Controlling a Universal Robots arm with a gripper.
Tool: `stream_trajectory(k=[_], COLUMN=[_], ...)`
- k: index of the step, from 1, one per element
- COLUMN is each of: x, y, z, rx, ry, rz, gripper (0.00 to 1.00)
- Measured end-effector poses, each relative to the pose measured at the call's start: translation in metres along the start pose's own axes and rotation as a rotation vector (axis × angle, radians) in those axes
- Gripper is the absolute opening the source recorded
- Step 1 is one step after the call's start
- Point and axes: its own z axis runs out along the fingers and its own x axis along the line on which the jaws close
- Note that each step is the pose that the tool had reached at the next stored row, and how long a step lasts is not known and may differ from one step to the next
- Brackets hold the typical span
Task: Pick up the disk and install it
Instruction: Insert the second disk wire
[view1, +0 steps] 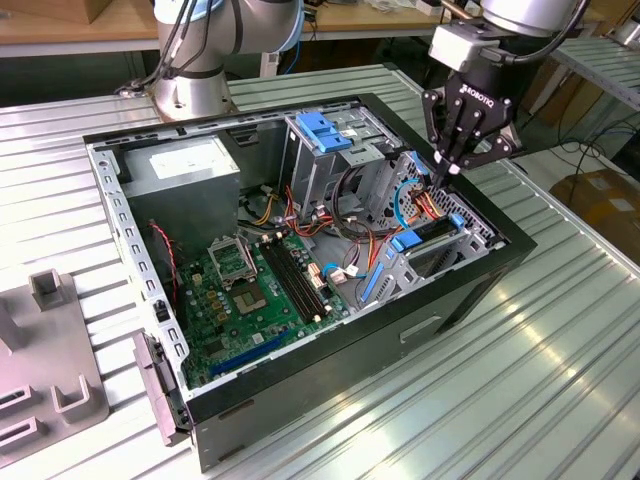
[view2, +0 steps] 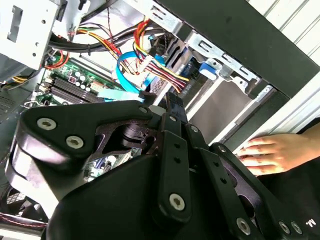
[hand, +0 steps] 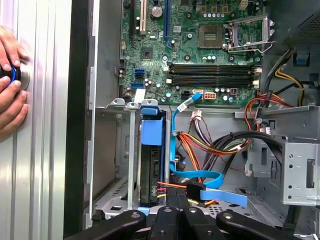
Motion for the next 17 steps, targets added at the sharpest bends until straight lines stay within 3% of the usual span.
stream_trajectory(k=[6, 13, 17], x=[-0.0084, -0.0095, -0.0097], y=[0.0018, 0.0119, 0.0119], z=[-0.0068, -0.0066, -0.0067], rx=[-0.0005, -0.0002, -0.0001], ry=[0.0004, 0.0003, 0.0002], rz=[0.0, -0.003, -0.004], gripper=[0.11, 0.11, 0.11])
